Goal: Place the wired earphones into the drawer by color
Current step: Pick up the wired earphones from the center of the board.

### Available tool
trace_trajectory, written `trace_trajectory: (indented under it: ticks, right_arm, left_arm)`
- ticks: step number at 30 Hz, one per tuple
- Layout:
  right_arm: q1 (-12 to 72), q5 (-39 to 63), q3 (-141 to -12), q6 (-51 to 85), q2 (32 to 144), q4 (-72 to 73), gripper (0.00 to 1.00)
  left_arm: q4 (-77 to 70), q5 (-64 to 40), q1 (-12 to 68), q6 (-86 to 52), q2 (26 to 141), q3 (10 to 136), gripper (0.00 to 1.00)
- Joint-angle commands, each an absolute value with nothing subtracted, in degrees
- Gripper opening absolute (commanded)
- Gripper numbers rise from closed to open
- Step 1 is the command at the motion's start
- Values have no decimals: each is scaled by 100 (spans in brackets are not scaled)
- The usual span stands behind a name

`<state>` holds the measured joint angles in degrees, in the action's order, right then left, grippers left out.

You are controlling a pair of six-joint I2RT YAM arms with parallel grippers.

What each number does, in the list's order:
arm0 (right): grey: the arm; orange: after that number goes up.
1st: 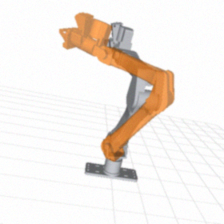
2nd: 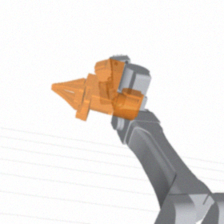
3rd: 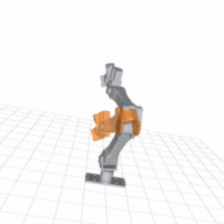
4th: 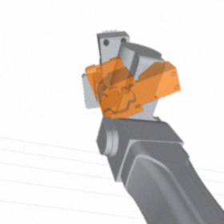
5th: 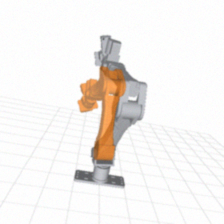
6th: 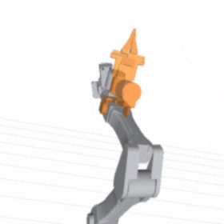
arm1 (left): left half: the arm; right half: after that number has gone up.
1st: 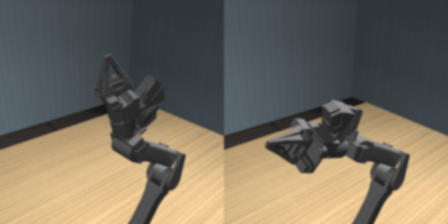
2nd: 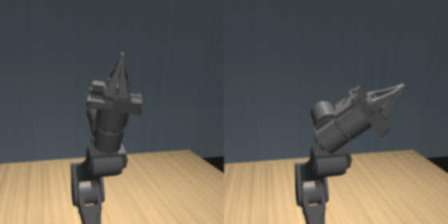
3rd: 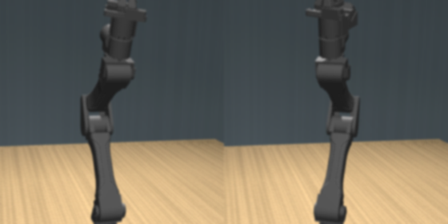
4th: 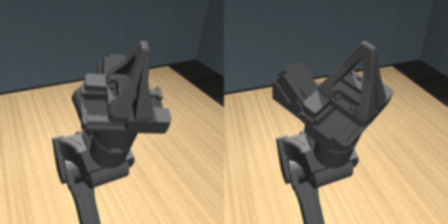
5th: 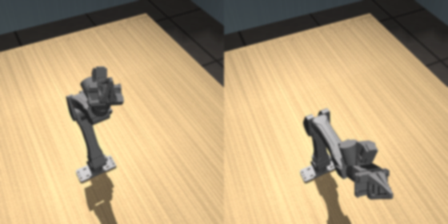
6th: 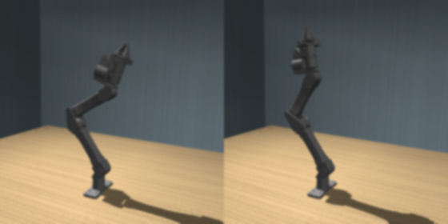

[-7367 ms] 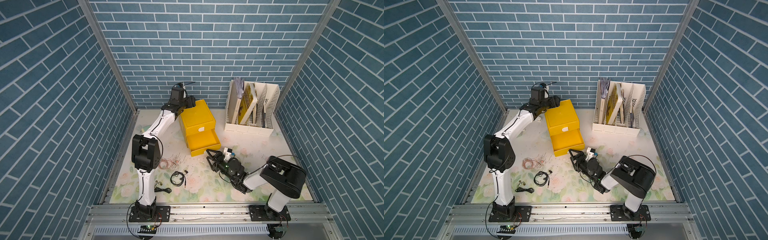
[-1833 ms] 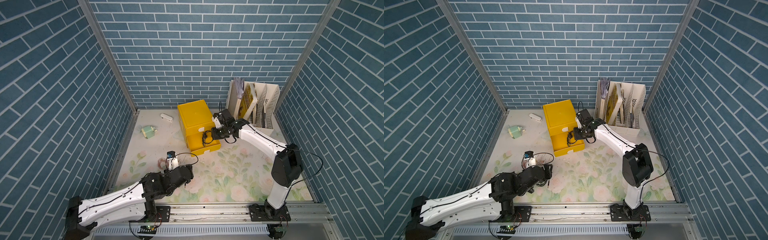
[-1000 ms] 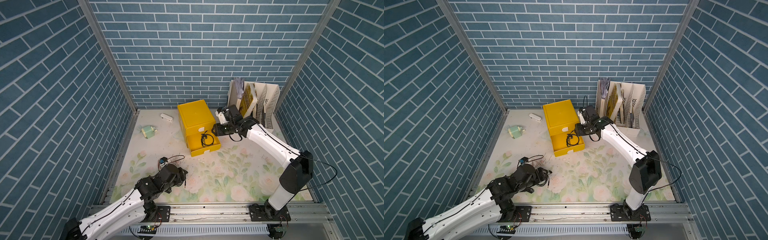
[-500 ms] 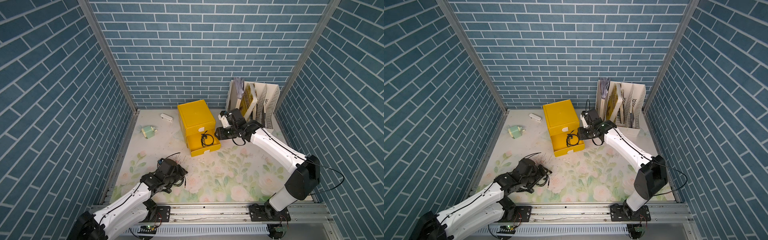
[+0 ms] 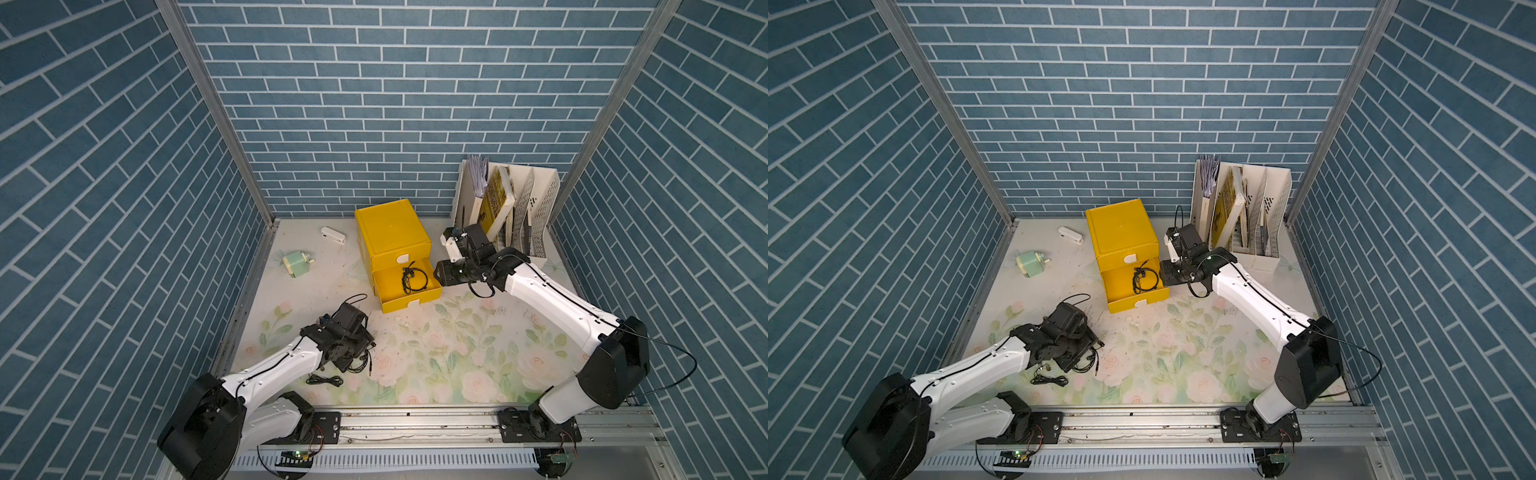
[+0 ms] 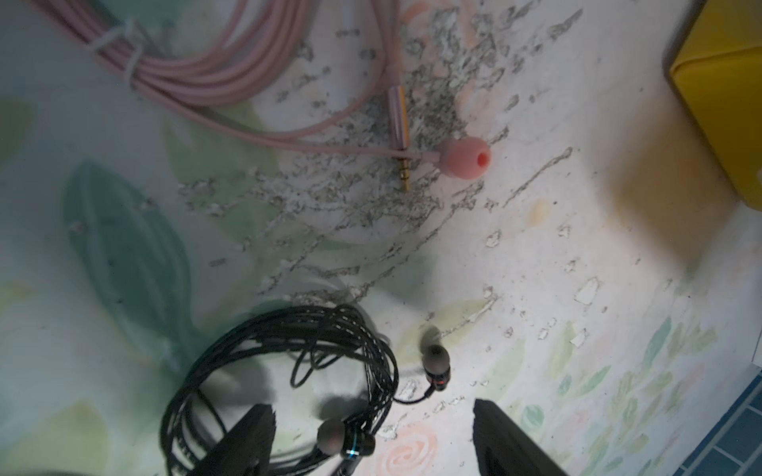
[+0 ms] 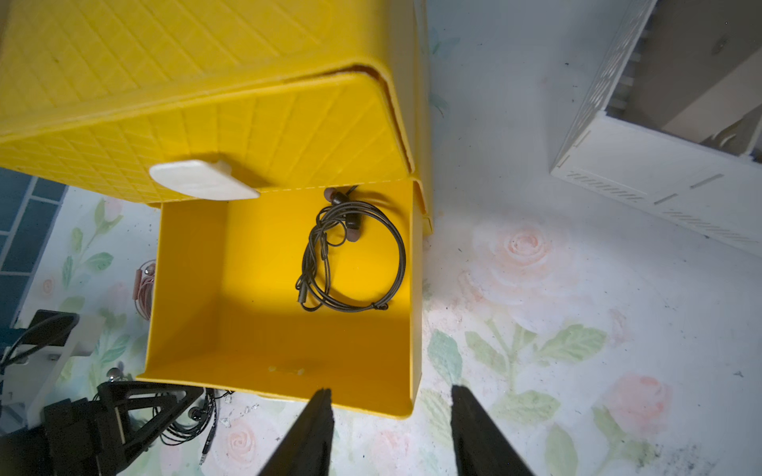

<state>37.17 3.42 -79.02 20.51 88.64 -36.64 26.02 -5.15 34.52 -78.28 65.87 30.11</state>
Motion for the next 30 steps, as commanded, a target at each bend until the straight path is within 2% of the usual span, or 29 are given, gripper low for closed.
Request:
trace_trajectory:
  ticks: [1,19,30]
  right_arm:
    - [3693,115,-7741,1837,8665,-3595,49]
    - [3677,-194,-7121,1714,8311,-3297,48]
    - [3662,-334,-6952,1610,8200,-3202,48]
  left_arm:
    - [2763,-410,3384,-8020,6672,3196,80]
    - [3213,-378,3170,-7717,7984,3873,55]
    - [3424,-479,3120,-7074,8487,4052,25]
